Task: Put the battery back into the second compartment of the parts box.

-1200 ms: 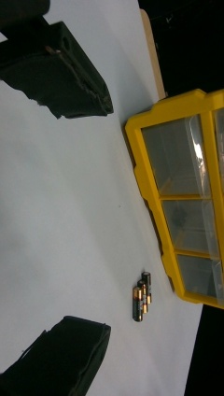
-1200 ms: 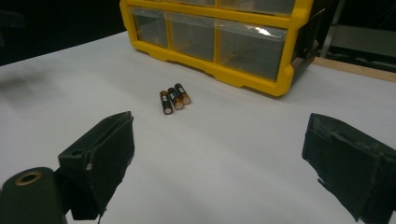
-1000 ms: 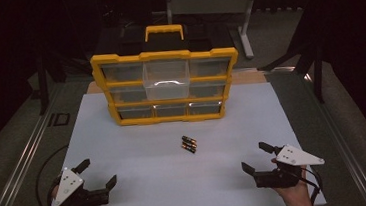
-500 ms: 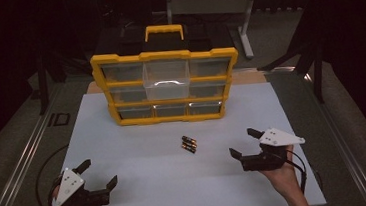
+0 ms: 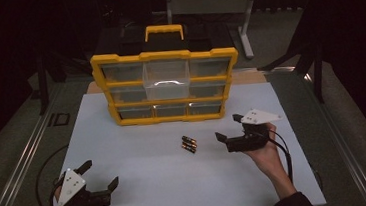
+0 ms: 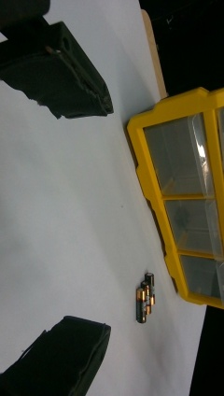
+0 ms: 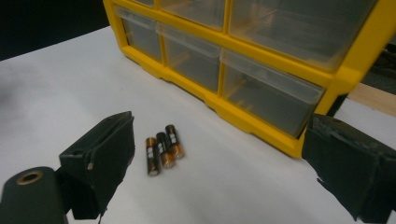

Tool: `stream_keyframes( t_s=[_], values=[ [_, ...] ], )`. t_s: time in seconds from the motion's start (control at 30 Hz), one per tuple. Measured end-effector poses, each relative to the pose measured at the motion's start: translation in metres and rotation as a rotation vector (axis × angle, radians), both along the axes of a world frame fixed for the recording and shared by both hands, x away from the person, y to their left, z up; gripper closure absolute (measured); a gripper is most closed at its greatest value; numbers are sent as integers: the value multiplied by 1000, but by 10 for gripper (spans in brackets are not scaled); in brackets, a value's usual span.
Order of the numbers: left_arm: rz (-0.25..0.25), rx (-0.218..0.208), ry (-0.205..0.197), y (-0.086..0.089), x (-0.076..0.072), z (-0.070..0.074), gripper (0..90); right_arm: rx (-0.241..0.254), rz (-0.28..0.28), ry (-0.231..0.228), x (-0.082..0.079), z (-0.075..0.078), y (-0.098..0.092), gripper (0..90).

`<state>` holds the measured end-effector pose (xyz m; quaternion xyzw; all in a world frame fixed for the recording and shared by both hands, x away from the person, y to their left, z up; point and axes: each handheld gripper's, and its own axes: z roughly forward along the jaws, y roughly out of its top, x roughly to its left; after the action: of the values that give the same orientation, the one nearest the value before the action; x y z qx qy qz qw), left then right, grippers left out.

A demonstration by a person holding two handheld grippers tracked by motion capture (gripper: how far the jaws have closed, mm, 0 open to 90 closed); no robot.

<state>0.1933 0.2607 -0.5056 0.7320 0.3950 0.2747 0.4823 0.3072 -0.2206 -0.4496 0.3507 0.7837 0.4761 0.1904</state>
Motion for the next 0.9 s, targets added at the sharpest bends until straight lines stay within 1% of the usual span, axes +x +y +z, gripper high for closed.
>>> stream_keyframes(
  t_s=[0.07, 0.17, 0.23, 0.27, 0.33, 0.43, 0.47, 0.57, 0.6, 0.63, 0.67, 0.77, 0.8, 0.83, 0.87, 0.9],
  values=[
    [-1, -1, 0, 0, 0, 0, 1, -5, 6, 7, 7, 1, 5, 92],
    [-2, -4, 0, 0, -1, 0, 1, 11, 13, 21, 19, 1, 13, 92],
    [-2, -5, -1, 1, -1, 0, 1, 18, 17, 27, 22, 0, 14, 93],
    [-2, -5, 1, 1, -1, 0, 1, 15, 20, 48, 31, -1, 19, 93],
    [-3, -3, 0, 1, -1, -1, 1, 2, 30, 58, 37, -2, 24, 93],
    [-4, -2, 0, 1, -1, -1, 1, -3, 33, 64, 39, -2, 26, 94],
    [-5, -2, 1, 0, -1, -1, 1, -58, 48, 81, 46, -2, 35, 94],
    [-5, -2, 2, 0, -1, -1, 1, -111, 70, 96, 52, -1, 44, 93],
    [-5, -2, 2, 0, -1, -1, 1, -111, 70, 96, 52, -1, 44, 93],
    [-5, -2, 2, 0, -1, -1, 1, -127, 77, 100, 54, -1, 48, 93],
    [-7, -2, 3, 0, -1, -1, 1, -162, 95, 117, 59, -2, 55, 93],
    [-8, -3, 4, 0, -1, -1, 1, -219, 122, 131, 64, -3, 64, 94],
    [-8, -3, 4, 0, -1, -1, 1, -219, 122, 131, 64, -3, 64, 94],
    [-8, -3, 4, 0, -1, -1, 1, -245, 131, 135, 66, -4, 67, 94],
    [-9, -2, 8, 0, -1, -2, 1, -245, 131, 135, 66, -4, 67, 94],
    [-11, -4, 10, 0, -1, -2, 1, -298, 157, 148, 68, -5, 75, 109]
  ],
)
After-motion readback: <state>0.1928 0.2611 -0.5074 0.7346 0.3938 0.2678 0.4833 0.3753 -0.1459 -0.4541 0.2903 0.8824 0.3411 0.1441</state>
